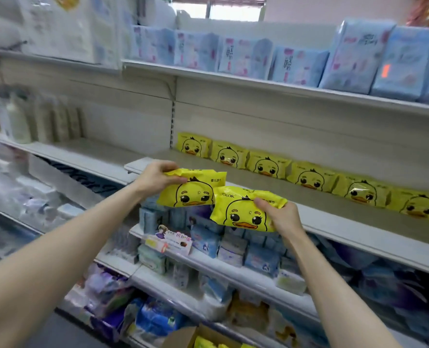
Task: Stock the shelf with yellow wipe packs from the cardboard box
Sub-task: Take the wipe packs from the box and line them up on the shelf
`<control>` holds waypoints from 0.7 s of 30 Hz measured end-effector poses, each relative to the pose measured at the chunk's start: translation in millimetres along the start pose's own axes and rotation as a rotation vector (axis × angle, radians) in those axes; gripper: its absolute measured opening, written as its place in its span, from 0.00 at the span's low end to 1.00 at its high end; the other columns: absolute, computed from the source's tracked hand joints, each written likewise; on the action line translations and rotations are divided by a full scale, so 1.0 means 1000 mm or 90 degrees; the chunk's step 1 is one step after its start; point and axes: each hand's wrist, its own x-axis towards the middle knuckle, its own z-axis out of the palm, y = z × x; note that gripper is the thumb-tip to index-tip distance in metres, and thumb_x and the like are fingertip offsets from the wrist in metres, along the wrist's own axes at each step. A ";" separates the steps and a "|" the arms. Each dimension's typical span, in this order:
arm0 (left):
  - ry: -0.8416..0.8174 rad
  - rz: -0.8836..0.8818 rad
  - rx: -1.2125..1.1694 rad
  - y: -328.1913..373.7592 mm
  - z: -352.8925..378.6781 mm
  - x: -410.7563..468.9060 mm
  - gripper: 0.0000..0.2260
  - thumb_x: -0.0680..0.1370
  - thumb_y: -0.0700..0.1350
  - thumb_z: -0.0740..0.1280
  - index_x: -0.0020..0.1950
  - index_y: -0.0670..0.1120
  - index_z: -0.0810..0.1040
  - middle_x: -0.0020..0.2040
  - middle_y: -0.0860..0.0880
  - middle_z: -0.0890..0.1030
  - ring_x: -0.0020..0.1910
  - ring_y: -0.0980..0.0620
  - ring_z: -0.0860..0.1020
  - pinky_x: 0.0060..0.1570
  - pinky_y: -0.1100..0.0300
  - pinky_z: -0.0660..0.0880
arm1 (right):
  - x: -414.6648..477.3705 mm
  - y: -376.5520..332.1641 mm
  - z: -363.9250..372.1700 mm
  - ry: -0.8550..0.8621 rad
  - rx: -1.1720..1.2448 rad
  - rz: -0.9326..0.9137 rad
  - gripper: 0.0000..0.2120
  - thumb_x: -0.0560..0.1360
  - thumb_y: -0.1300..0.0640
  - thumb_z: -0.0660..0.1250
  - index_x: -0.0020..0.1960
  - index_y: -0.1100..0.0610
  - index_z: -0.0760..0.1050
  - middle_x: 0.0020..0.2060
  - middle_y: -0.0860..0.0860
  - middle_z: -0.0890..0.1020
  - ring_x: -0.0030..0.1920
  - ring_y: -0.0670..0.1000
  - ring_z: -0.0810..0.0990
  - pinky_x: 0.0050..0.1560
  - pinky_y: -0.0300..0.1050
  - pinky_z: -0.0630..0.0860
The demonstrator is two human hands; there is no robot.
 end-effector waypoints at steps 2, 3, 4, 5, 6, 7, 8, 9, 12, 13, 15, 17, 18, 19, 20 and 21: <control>-0.003 0.009 -0.012 -0.012 -0.019 0.032 0.05 0.71 0.45 0.73 0.41 0.45 0.79 0.35 0.52 0.78 0.35 0.56 0.75 0.35 0.69 0.70 | 0.021 -0.011 0.021 0.011 0.001 -0.022 0.07 0.70 0.56 0.74 0.43 0.58 0.80 0.30 0.48 0.83 0.25 0.42 0.78 0.26 0.34 0.72; -0.008 0.020 -0.015 -0.018 -0.030 0.050 0.07 0.71 0.44 0.73 0.42 0.42 0.79 0.37 0.50 0.78 0.36 0.54 0.75 0.38 0.67 0.71 | 0.033 -0.017 0.034 0.024 -0.001 -0.026 0.07 0.70 0.55 0.74 0.42 0.59 0.79 0.29 0.48 0.81 0.23 0.42 0.76 0.25 0.34 0.71; -0.018 0.030 -0.014 -0.025 -0.041 0.070 0.09 0.71 0.44 0.74 0.43 0.39 0.80 0.38 0.47 0.78 0.37 0.53 0.74 0.40 0.62 0.70 | 0.048 -0.023 0.047 0.038 -0.008 -0.027 0.09 0.70 0.54 0.74 0.40 0.59 0.78 0.28 0.49 0.78 0.22 0.44 0.73 0.27 0.36 0.70; -0.029 0.040 -0.010 -0.029 -0.051 0.089 0.11 0.71 0.44 0.74 0.45 0.37 0.79 0.38 0.45 0.77 0.38 0.52 0.73 0.41 0.59 0.68 | 0.062 -0.028 0.061 0.050 -0.015 -0.023 0.11 0.70 0.52 0.74 0.36 0.57 0.76 0.26 0.50 0.74 0.22 0.46 0.69 0.30 0.38 0.70; -0.039 0.043 -0.010 -0.035 -0.057 0.105 0.12 0.71 0.44 0.73 0.46 0.35 0.79 0.38 0.44 0.76 0.38 0.51 0.73 0.40 0.58 0.67 | 0.074 -0.031 0.072 0.063 -0.019 -0.017 0.14 0.69 0.52 0.74 0.32 0.56 0.73 0.25 0.49 0.70 0.23 0.47 0.66 0.33 0.41 0.69; -0.053 0.048 -0.012 -0.041 -0.064 0.124 0.13 0.72 0.43 0.73 0.47 0.34 0.79 0.38 0.44 0.75 0.38 0.51 0.73 0.39 0.59 0.67 | 0.089 -0.032 0.085 0.078 -0.022 -0.016 0.15 0.69 0.52 0.74 0.30 0.55 0.71 0.24 0.49 0.69 0.23 0.47 0.64 0.35 0.43 0.69; -0.065 0.050 -0.015 -0.048 -0.071 0.142 0.12 0.72 0.42 0.73 0.47 0.34 0.79 0.38 0.44 0.76 0.38 0.52 0.73 0.38 0.60 0.68 | 0.103 -0.032 0.097 0.090 -0.024 -0.015 0.15 0.68 0.51 0.75 0.30 0.56 0.72 0.24 0.50 0.70 0.24 0.48 0.66 0.36 0.43 0.69; -0.077 0.054 -0.018 -0.056 -0.076 0.160 0.10 0.72 0.42 0.73 0.47 0.36 0.80 0.38 0.46 0.77 0.37 0.53 0.75 0.37 0.62 0.70 | 0.117 -0.033 0.109 0.095 -0.024 -0.017 0.15 0.67 0.50 0.75 0.33 0.59 0.75 0.26 0.52 0.73 0.26 0.50 0.69 0.37 0.43 0.69; -0.109 0.075 -0.016 -0.079 -0.087 0.205 0.04 0.72 0.41 0.73 0.42 0.42 0.80 0.36 0.49 0.78 0.35 0.55 0.75 0.36 0.64 0.71 | 0.148 -0.033 0.140 0.103 -0.013 -0.003 0.16 0.67 0.50 0.75 0.46 0.62 0.80 0.37 0.57 0.77 0.33 0.52 0.71 0.34 0.41 0.68; -0.120 0.085 -0.001 -0.087 -0.089 0.221 0.05 0.72 0.42 0.73 0.43 0.41 0.80 0.37 0.51 0.78 0.36 0.56 0.74 0.37 0.64 0.70 | 0.158 -0.031 0.150 0.114 -0.012 0.004 0.16 0.68 0.51 0.75 0.47 0.62 0.80 0.35 0.56 0.76 0.31 0.51 0.69 0.32 0.41 0.67; -0.125 0.094 0.032 -0.103 -0.091 0.247 0.07 0.71 0.42 0.74 0.45 0.41 0.80 0.38 0.52 0.77 0.37 0.58 0.73 0.36 0.69 0.67 | 0.175 -0.029 0.166 0.137 -0.011 0.021 0.15 0.68 0.51 0.75 0.46 0.63 0.81 0.34 0.55 0.75 0.29 0.49 0.68 0.31 0.40 0.66; -0.106 0.088 0.017 -0.117 -0.091 0.268 0.08 0.70 0.43 0.75 0.45 0.43 0.79 0.37 0.52 0.75 0.36 0.57 0.71 0.32 0.70 0.65 | 0.189 -0.025 0.177 0.168 -0.016 0.041 0.17 0.67 0.50 0.75 0.42 0.64 0.78 0.31 0.54 0.74 0.30 0.50 0.67 0.33 0.42 0.66; -0.101 0.084 0.009 -0.124 -0.091 0.279 0.08 0.70 0.45 0.75 0.44 0.45 0.79 0.35 0.52 0.75 0.35 0.56 0.70 0.33 0.67 0.65 | 0.196 -0.024 0.183 0.189 -0.028 0.061 0.16 0.67 0.49 0.75 0.40 0.62 0.76 0.29 0.52 0.71 0.29 0.50 0.66 0.34 0.43 0.66; -0.106 0.092 0.018 -0.131 -0.090 0.289 0.09 0.69 0.47 0.75 0.42 0.46 0.78 0.34 0.53 0.74 0.35 0.56 0.70 0.34 0.64 0.64 | 0.201 -0.022 0.187 0.209 -0.033 0.081 0.16 0.67 0.48 0.75 0.40 0.60 0.75 0.28 0.51 0.69 0.29 0.49 0.65 0.35 0.43 0.66; -0.116 0.102 0.035 -0.137 -0.089 0.298 0.09 0.69 0.48 0.75 0.42 0.47 0.78 0.34 0.53 0.74 0.35 0.55 0.70 0.35 0.62 0.64 | 0.207 -0.021 0.190 0.219 -0.028 0.094 0.16 0.67 0.47 0.75 0.42 0.58 0.75 0.27 0.50 0.69 0.29 0.49 0.66 0.35 0.42 0.67; -0.126 0.109 0.051 -0.141 -0.087 0.305 0.08 0.71 0.47 0.74 0.43 0.46 0.78 0.34 0.52 0.76 0.37 0.54 0.71 0.36 0.62 0.64 | 0.210 -0.019 0.193 0.224 -0.023 0.102 0.17 0.67 0.47 0.75 0.44 0.57 0.75 0.28 0.50 0.70 0.30 0.49 0.66 0.34 0.42 0.68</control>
